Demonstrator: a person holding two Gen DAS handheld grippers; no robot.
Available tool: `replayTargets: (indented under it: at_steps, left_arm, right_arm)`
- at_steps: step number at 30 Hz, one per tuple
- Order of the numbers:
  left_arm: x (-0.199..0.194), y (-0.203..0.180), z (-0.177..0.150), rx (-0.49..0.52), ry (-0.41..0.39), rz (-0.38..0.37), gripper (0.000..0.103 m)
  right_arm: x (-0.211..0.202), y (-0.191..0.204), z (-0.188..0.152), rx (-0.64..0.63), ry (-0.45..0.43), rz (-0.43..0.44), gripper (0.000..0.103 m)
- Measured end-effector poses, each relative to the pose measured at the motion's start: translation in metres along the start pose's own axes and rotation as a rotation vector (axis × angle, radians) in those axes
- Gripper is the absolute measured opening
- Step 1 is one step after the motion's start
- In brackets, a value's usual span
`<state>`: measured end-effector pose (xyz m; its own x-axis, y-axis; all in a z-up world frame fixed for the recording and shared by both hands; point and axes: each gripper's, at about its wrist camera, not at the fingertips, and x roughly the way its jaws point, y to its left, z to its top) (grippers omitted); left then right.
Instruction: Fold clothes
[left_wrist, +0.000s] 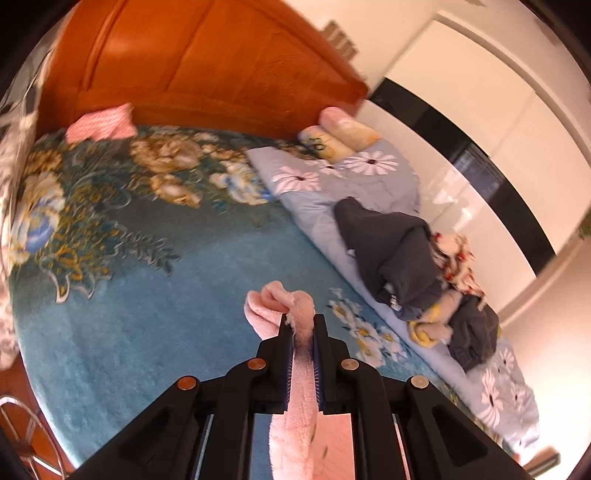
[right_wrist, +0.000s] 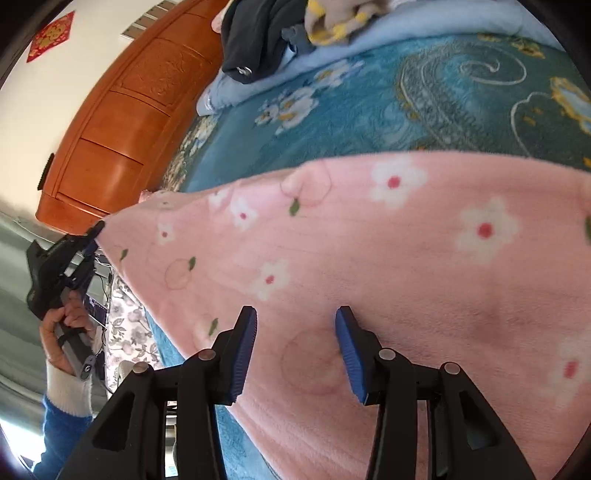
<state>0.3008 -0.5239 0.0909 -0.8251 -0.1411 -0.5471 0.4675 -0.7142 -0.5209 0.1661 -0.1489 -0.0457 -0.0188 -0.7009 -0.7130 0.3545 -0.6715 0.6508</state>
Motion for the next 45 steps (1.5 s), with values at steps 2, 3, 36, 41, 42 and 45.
replayTargets:
  at_steps: [2, 3, 36, 41, 42, 45]
  left_arm:
    - [-0.013, -0.03, -0.004, 0.063, -0.01, -0.069, 0.01]
    - [-0.018, -0.045, -0.007, 0.094, -0.01, -0.102, 0.01]
    - [0.021, -0.176, -0.264, 0.371, 0.57, -0.344, 0.055]
    - [0.004, -0.148, -0.237, 0.291, 0.497, -0.356, 0.064]
    - [0.003, -0.138, -0.23, 0.269, 0.468, -0.308, 0.064]
    - [0.0, -0.106, -0.213, 0.171, 0.405, -0.212, 0.064]
  right_arm:
    - [-0.004, -0.006, -0.002, 0.025, -0.009, 0.024, 0.046]
    - [-0.007, -0.008, -0.001, 0.037, -0.015, 0.034, 0.046]
    - [-0.092, -0.08, -0.031, 0.285, -0.182, 0.228, 0.059]
    - [-0.068, -0.071, -0.015, 0.263, -0.135, 0.21, 0.06]
    - [-0.064, -0.07, -0.012, 0.261, -0.129, 0.209, 0.06]
    - [-0.05, -0.066, -0.004, 0.262, -0.118, 0.19, 0.06]
